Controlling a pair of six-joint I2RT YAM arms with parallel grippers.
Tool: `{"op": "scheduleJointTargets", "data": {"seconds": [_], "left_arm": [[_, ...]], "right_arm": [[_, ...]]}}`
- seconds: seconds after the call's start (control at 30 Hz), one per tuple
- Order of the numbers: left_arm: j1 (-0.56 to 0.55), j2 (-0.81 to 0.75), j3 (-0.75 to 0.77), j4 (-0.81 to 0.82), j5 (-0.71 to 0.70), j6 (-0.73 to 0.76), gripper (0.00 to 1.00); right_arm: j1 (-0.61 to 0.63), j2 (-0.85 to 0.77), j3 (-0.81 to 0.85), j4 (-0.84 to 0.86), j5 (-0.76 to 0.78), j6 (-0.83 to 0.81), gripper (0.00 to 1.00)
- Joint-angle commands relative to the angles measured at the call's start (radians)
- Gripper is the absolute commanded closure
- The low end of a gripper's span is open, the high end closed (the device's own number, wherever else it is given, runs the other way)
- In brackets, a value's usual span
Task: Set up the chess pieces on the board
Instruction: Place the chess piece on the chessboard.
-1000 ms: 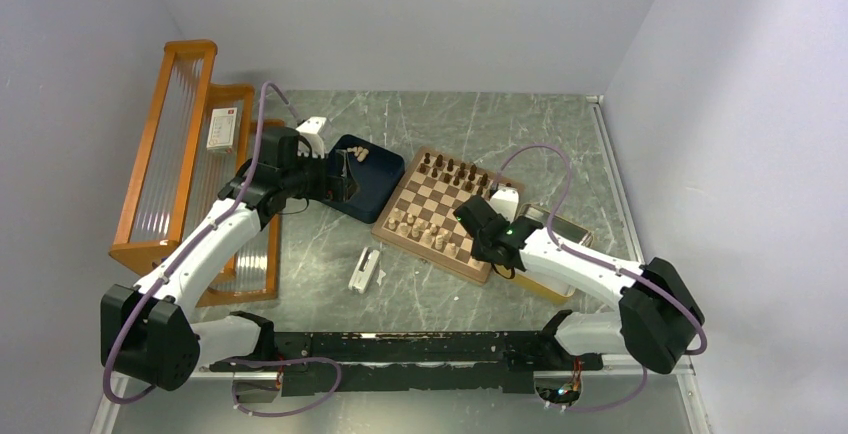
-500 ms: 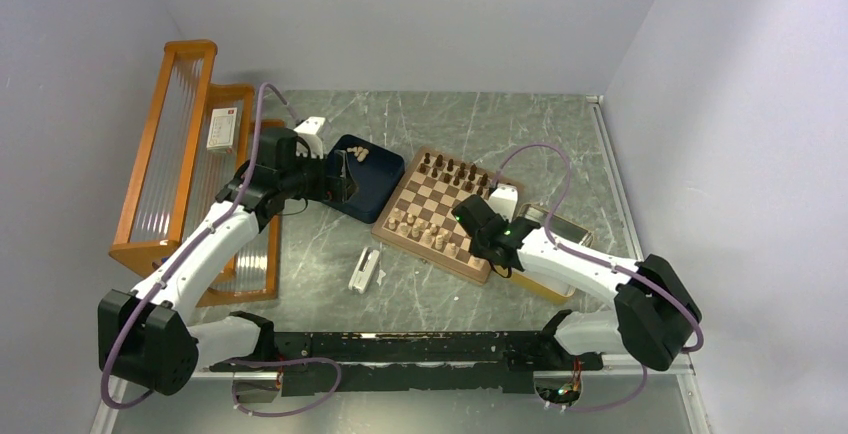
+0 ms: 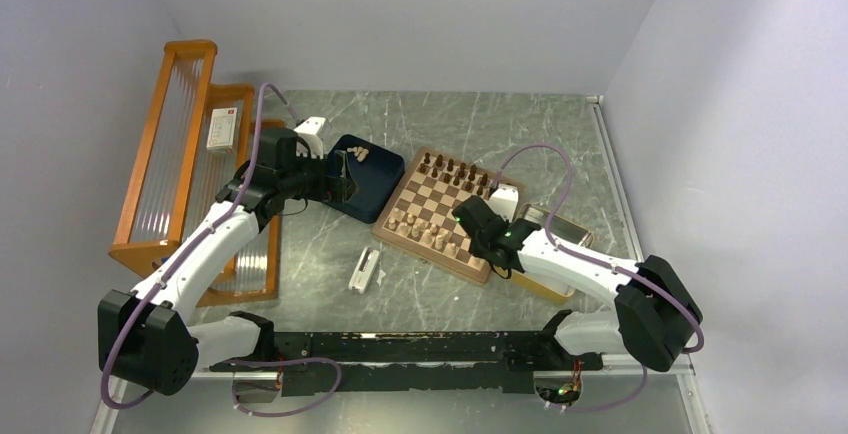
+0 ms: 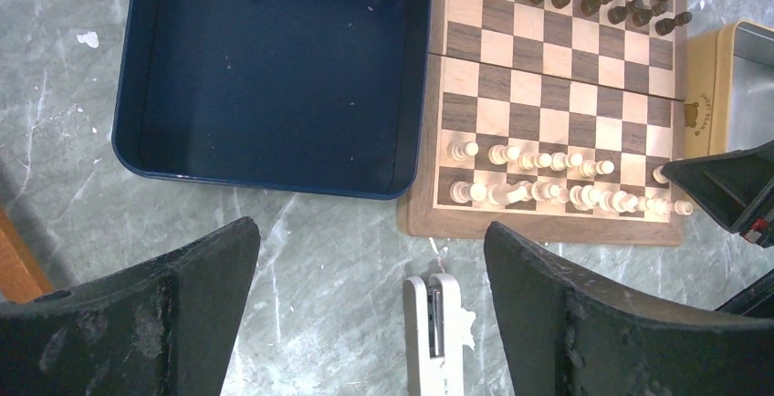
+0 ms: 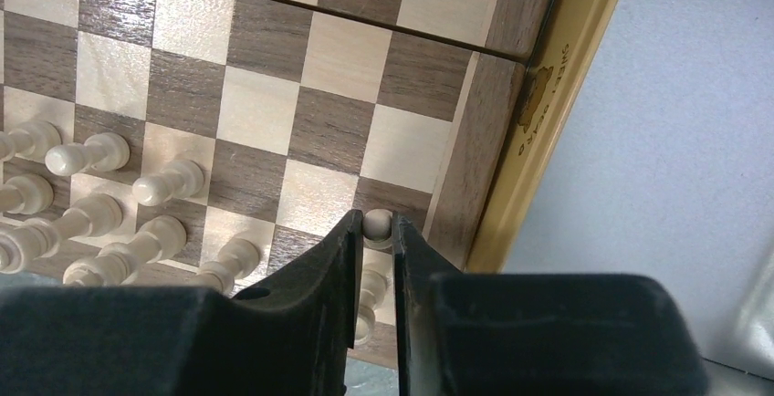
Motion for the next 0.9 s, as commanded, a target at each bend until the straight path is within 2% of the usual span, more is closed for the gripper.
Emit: {"op": "scheduleJointTargets", "data": {"seconds": [0.0, 0.37, 0.87], "left_arm": [[0.006, -0.022, -0.012, 0.021, -0.024, 0.014, 0.03], [0.006, -0.015, 0.002, 0.008, -0.056, 0.029, 0.03], [0.006, -0.024, -0.005, 0.009, -0.057, 0.031, 0.03]], "right_arm": [[0.003, 0.015, -0.029, -0.019, 0.017, 0.012, 0.79], [0.003, -0.016, -0.037, -0.002, 0.018, -0.01, 0.69], [-0.016, -0.003, 0.079, -0.026, 0.033, -0.058, 0.65]]}}
